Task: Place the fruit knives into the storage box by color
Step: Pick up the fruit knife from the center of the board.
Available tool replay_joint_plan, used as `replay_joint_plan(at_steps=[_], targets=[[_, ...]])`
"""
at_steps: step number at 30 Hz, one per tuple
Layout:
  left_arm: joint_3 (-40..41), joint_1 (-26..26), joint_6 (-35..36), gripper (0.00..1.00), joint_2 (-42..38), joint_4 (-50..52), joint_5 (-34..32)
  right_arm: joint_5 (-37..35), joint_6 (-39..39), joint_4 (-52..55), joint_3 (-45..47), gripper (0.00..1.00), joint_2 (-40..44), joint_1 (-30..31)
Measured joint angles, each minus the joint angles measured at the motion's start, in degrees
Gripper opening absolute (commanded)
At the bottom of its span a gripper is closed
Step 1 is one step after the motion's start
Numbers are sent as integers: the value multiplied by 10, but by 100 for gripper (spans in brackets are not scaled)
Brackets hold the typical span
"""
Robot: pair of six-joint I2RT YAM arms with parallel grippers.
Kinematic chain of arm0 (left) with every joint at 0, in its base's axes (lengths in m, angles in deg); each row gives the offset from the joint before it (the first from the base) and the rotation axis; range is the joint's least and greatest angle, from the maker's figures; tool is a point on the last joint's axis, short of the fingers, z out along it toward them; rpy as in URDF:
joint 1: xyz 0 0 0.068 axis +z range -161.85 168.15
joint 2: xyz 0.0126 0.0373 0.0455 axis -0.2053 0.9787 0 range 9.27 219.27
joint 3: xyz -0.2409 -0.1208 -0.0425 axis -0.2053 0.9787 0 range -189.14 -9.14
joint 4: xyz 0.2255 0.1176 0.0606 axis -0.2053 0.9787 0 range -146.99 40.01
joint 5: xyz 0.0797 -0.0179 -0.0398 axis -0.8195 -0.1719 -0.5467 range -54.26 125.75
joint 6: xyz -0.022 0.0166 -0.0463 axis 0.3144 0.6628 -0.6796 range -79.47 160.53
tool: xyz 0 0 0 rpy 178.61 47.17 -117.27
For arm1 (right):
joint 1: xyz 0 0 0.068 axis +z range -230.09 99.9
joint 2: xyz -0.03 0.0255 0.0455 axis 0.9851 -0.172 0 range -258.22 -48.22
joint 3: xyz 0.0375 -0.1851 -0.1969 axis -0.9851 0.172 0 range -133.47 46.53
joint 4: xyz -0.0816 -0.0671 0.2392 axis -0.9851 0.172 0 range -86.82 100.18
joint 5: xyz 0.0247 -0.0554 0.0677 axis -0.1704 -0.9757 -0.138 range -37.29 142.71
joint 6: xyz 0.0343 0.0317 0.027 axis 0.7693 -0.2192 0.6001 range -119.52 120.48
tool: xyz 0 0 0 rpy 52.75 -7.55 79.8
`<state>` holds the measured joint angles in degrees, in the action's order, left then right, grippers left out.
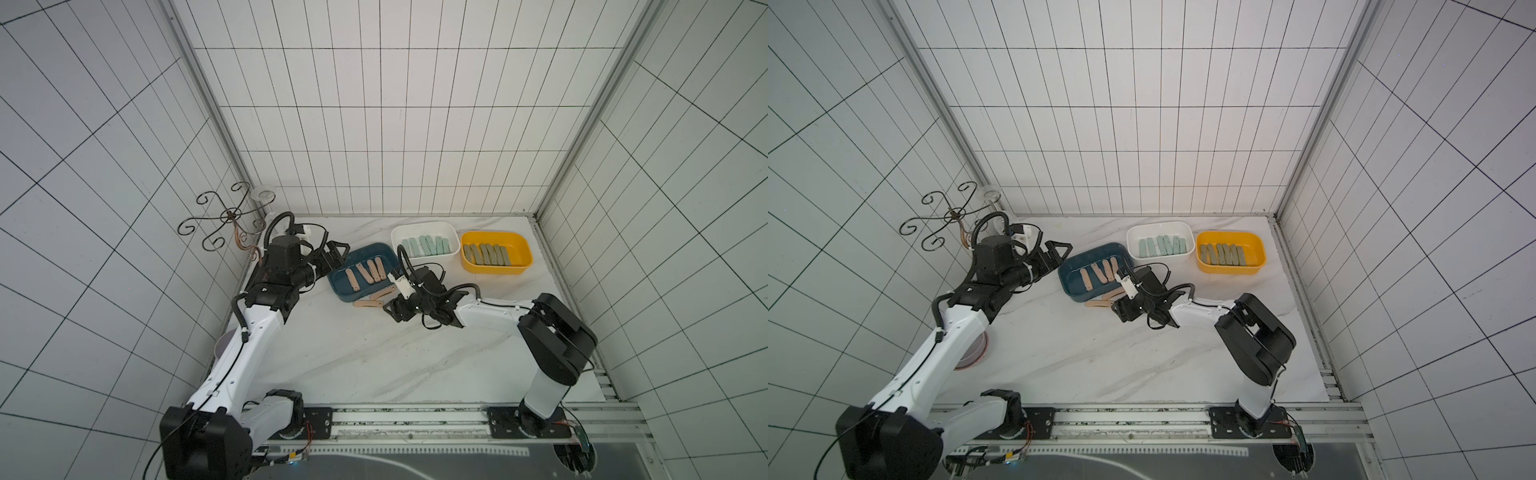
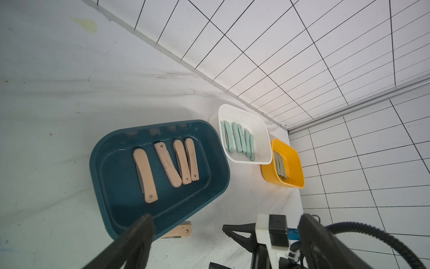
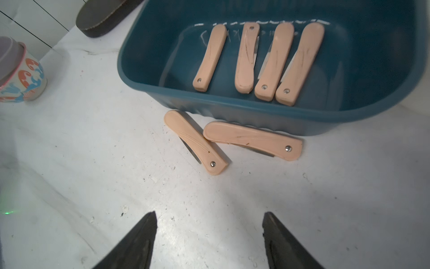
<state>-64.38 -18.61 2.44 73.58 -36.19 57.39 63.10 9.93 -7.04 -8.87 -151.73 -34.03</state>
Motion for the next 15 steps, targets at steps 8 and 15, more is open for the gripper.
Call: replay_joint_plan(at_steps=[8, 15], targets=[[0, 0, 2, 97, -1, 0, -2, 0, -18, -41, -13, 72, -65, 4], [0, 0, 2, 97, -1, 0, -2, 0, -32, -52, -62, 69, -107, 8]])
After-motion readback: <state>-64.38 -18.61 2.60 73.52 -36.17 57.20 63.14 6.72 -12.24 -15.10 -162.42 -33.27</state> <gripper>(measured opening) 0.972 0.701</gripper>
